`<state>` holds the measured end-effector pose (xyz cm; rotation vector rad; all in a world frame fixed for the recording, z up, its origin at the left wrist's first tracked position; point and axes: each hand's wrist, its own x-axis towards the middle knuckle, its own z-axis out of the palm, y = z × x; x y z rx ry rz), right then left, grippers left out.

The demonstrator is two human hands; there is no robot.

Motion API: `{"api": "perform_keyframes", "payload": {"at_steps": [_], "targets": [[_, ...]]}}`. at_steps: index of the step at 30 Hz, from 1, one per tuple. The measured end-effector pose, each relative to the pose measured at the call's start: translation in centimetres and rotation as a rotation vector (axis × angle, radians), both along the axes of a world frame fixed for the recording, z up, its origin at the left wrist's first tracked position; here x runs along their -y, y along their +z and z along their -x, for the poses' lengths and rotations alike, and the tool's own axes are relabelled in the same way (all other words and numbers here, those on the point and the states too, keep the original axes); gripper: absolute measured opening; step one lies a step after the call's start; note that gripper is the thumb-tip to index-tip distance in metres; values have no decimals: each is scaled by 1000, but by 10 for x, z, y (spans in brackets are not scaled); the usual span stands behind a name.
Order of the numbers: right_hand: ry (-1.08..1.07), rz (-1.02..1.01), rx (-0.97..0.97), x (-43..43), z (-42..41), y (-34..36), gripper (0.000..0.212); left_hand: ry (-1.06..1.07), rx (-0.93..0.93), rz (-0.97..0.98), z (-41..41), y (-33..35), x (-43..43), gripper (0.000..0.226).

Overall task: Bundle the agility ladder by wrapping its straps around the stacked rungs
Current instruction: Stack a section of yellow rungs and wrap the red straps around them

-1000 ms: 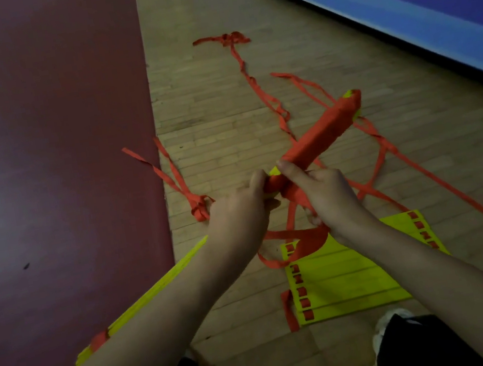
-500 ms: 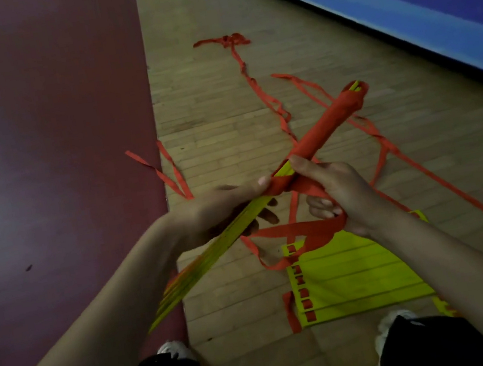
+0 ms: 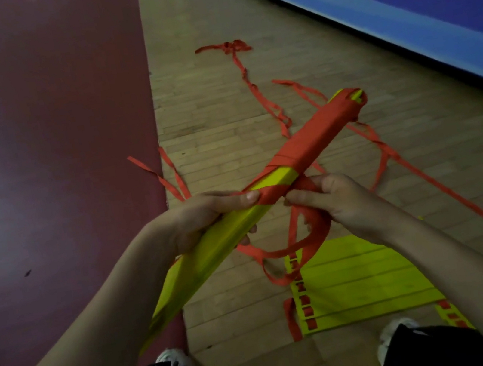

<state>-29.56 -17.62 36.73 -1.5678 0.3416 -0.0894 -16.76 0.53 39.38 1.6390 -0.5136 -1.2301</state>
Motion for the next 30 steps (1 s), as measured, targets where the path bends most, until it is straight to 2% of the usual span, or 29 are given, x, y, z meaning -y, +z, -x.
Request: {"api": "perform_keyframes", "payload": {"at_steps": [3,6,8,12,16,19,21,24,27,28,30], "targets": [[-27,56,-48,-2,0,-7,7,66,26,14,0,-1,0,43],[-95,117,-64,-2,-1,-6,14,159,94,40,0,-5,3,40],[-143,152,-58,-3,-2,-5,15,195,213,19,2,-8,7,37],[-259,194,-70,-10,-5,-7,28,210,618,-89,15,-17,18,26],[-382,295,-119,-12,-8,-8,50,113,1189,-211,32,-23,24,31],[-422,198,-138,-11,-8,-7,55,35,1516,-232,40,-22,27,38],[-426,98,-151,-11,-6,-6,48,-34,1612,-254,44,-22,28,38],[-417,-27,-187,-11,-3,-4,48,-108,1623,-288,49,-23,30,35],[-380,-80,-197,-11,0,-2,46,-134,1487,-275,50,-24,30,33],[-361,-97,-186,-11,0,-2,42,-151,1373,-273,49,-22,29,34],[-331,-147,-140,-12,1,1,34,-135,974,-204,40,-18,28,37]]}}
